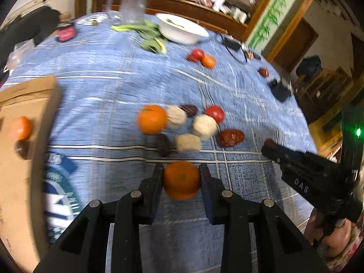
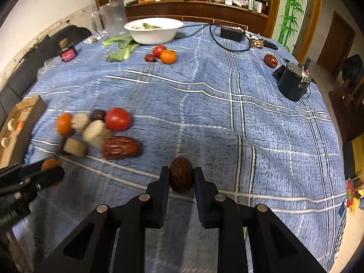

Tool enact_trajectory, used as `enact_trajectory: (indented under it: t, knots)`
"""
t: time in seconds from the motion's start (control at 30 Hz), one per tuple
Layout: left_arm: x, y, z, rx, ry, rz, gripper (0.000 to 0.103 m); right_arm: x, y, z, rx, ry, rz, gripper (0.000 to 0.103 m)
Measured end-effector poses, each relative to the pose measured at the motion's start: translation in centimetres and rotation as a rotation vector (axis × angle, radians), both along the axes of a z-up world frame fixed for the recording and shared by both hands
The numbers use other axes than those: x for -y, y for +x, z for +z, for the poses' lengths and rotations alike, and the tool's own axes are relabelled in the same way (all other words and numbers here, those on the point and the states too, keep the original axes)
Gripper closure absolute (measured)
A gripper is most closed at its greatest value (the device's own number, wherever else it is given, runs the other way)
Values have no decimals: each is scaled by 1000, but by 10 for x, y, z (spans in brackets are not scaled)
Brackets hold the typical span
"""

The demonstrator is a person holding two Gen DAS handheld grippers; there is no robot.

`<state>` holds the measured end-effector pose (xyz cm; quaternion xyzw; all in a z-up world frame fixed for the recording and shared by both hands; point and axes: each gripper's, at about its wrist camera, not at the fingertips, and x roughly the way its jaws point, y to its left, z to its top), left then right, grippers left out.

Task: Organize fruits
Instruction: 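Grasp a mandarin with the left gripper while the right gripper grasps a red date, then drop the red date into the box with the right gripper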

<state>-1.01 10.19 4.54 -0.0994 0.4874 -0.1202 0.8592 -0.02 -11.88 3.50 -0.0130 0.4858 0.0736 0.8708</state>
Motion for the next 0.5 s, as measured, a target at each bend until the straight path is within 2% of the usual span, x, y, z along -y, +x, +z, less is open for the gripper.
enact_trajectory:
  t: [0.1, 0.23, 0.4, 0.5]
  knots:
    - [-36, -9, 18, 24, -24, 59, 73, -18, -6, 14, 8, 37, 24, 81]
    - [-92, -20, 33, 45, -21, 152, 73, -63, -13, 37, 23, 85, 104, 81]
    - [-176, -31, 35, 22, 4, 294, 73, -139, -19, 59, 32, 144, 241, 80]
    - [-218, -34, 28, -11, 30, 357, 73, -191, -22, 61, 6, 179, 327, 80]
